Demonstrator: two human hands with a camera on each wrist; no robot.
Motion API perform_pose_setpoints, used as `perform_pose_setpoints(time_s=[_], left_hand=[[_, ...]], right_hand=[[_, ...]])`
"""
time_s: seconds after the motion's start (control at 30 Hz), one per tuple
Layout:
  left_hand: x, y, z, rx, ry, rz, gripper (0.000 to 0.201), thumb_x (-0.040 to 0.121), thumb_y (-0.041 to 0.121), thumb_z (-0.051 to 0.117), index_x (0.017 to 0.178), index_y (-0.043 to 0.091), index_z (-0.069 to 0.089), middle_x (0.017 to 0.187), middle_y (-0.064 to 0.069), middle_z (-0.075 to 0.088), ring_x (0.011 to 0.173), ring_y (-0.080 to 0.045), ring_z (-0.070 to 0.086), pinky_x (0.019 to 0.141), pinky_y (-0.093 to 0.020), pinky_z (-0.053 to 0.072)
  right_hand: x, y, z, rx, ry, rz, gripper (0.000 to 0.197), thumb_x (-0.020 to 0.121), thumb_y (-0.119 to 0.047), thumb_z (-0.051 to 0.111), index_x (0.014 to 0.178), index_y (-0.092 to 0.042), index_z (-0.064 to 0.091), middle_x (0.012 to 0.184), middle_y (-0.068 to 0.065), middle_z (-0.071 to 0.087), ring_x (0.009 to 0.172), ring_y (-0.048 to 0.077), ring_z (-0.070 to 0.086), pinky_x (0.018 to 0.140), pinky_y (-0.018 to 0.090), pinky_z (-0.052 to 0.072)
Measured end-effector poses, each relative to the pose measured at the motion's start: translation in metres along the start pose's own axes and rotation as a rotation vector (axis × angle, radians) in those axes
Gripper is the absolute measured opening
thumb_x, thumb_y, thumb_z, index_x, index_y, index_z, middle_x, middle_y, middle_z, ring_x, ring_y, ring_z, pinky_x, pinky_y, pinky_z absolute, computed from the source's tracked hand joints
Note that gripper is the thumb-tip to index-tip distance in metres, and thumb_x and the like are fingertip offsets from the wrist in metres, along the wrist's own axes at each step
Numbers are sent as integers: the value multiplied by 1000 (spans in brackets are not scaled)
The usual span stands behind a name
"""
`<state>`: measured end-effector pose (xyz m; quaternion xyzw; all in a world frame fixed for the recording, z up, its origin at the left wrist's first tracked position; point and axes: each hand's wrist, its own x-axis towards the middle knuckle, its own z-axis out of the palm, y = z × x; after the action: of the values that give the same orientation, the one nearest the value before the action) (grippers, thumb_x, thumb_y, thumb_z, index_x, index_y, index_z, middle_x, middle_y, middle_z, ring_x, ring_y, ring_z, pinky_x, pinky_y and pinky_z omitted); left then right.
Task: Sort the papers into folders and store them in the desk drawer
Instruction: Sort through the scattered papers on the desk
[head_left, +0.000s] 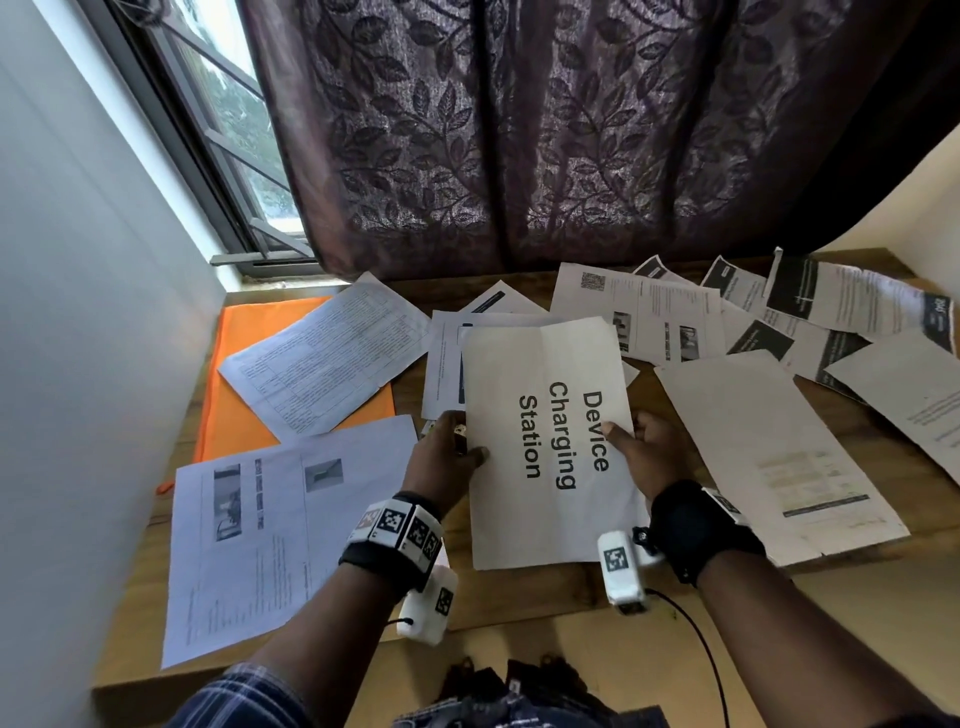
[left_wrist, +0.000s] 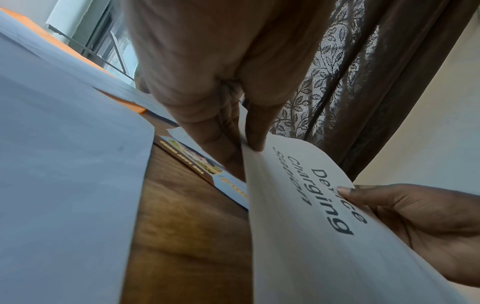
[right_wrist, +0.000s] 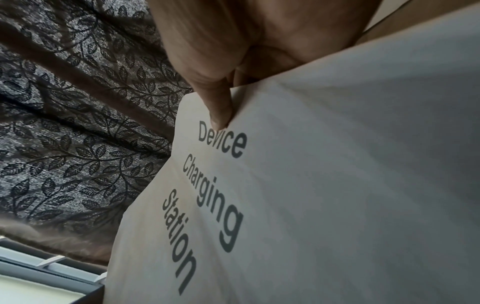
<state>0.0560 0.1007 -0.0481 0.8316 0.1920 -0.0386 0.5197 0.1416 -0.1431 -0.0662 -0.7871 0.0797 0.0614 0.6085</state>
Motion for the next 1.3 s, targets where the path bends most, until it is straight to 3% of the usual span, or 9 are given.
perform_pose_setpoints(time_s=[0.23,0.37,0.57,0.67,0.77,0.87,1.03,1.13,1.3], left_hand=[[2,-12,-13,117,51,33,38,90,10,66,126,19,55,105,-8,71,80,-21,71,72,-40,62],[-2,-20,-18,176,64,45,43,86,14,70,126,19,56,110,-6,72,92,-22,70,78,-41,61],[-7,-30,-34,280,162,115,30,83,8,69,111,17,67,101,-1,72,87,-18,68,73,-25,52],[-6,-40,-60,404,221,106,32,81,9,72,111,17,66,107,-3,66,95,-24,63,78,-33,51],[-9,-50,-77,674,235,27,36,85,15,67,120,18,62,118,-6,60,112,-30,52,85,-41,48],[-17,-56,-77,753,233,-7,34,84,19,65,118,18,60,118,-8,56,112,-32,52,85,-44,50],[-31,-66,-71,662,259,-39,34,86,26,66,118,16,59,118,-9,55,111,-32,50,86,-42,50],[-41,-73,-75,603,309,-78,35,85,29,67,117,16,59,118,-8,55,111,-32,51,85,-45,51],[-59,-83,-91,638,387,-162,43,83,34,67,122,19,57,122,-7,54,115,-32,50,90,-44,47]], right_hand=[[10,5,-1,-183,-2,-14,13,88,-1,66,101,-1,69,99,20,72,83,30,68,78,36,55],[20,12,4,-270,45,42,34,83,2,71,115,3,61,106,22,69,89,32,66,80,38,53],[33,16,11,-411,69,38,31,79,0,73,109,1,63,104,24,70,91,37,68,83,47,56],[34,20,14,-467,102,40,29,78,-3,74,105,-1,65,102,24,71,90,39,68,82,48,56],[32,20,19,-473,145,32,42,71,-14,76,109,-2,62,105,25,69,95,41,67,84,52,55],[29,9,35,-566,170,-72,53,69,-18,76,118,-7,59,115,24,65,107,42,62,91,55,51],[10,-35,89,-720,82,-251,45,77,-18,75,120,-13,62,125,20,58,116,42,55,100,48,42],[-6,-55,129,-672,-117,-381,39,80,-13,72,118,-9,63,126,20,56,120,39,52,104,41,38],[-30,-69,199,-743,-444,-547,34,79,-16,74,112,-12,66,115,15,63,105,33,60,92,39,48]])
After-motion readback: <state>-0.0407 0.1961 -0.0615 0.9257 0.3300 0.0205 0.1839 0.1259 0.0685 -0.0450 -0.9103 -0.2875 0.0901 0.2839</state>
